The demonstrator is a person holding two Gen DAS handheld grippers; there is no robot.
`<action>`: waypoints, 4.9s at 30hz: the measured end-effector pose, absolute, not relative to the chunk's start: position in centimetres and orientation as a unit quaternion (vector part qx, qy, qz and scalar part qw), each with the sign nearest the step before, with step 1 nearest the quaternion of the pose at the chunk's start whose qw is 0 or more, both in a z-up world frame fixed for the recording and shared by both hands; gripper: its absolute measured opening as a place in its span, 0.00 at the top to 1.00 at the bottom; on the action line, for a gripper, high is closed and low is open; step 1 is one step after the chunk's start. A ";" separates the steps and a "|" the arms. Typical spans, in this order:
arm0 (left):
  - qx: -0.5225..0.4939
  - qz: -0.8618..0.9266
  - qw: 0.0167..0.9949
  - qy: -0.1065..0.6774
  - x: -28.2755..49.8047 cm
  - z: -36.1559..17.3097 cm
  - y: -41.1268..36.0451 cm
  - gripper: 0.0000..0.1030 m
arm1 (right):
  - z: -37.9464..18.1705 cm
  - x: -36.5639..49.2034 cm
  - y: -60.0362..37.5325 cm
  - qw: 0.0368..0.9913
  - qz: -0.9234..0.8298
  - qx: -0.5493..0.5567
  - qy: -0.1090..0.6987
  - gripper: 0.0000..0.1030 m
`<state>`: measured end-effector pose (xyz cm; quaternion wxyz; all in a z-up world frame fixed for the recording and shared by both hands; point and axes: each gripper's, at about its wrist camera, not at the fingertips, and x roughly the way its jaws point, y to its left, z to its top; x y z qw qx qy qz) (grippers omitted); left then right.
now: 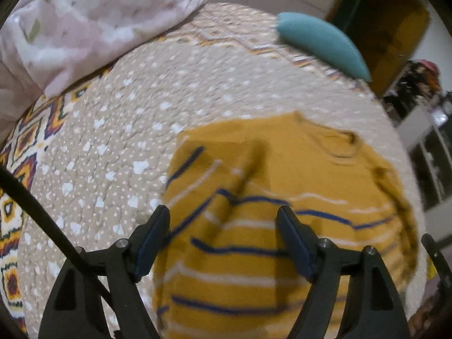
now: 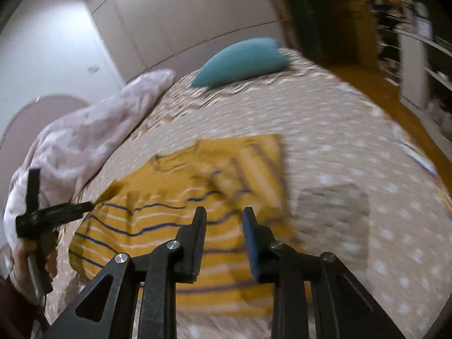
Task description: Fold small clothes
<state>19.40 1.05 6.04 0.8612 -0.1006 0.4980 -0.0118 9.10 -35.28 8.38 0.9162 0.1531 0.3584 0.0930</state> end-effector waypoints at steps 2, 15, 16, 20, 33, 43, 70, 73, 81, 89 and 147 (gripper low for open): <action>-0.101 -0.002 0.859 0.502 20.0 4.8 1.3 0.25 | 7.2 11.7 -33.3 0.906 0.119 0.147 0.379 0.72; -0.110 -0.001 0.890 0.442 21.8 1.1 1.8 0.01 | -1.4 20.3 -42.2 0.841 0.090 0.408 0.344 0.96; -0.122 -0.006 0.891 0.438 21.7 1.1 2.2 0.01 | -2.2 20.0 -43.2 0.826 0.100 0.446 0.329 0.97; -0.143 -0.018 0.894 0.425 21.7 1.0 2.9 0.01 | -3.6 19.7 -44.9 0.801 0.117 0.502 0.305 0.97; -0.128 0.000 0.872 0.472 20.9 4.5 1.5 0.02 | -2.1 20.7 -44.3 0.797 0.111 0.456 0.381 0.95; -0.146 -0.036 0.889 0.433 6.7 9.0 1.8 0.02 | 5.0 4.9 -42.1 0.877 0.057 0.332 0.341 0.34; -0.020 0.099 0.904 0.416 0.2 0.4 -0.5 0.00 | 0.3 -3.5 -35.2 0.933 -0.078 0.069 0.343 0.15; -0.019 0.098 0.904 0.415 0.3 0.4 -0.5 0.00 | 0.3 -3.3 -35.1 0.934 -0.079 0.066 0.343 0.15; -0.019 0.098 0.904 0.415 0.2 0.4 -0.5 0.00 | 0.3 -3.4 -34.9 0.934 -0.082 0.063 0.342 0.15; -0.019 0.098 0.905 0.414 0.1 0.4 -0.5 0.00 | 0.4 -3.5 -34.6 0.934 -0.084 0.062 0.342 0.15; -0.172 0.000 0.877 0.449 2.4 3.1 4.7 0.00 | 5.6 1.8 -37.3 0.915 -0.005 0.193 0.354 0.12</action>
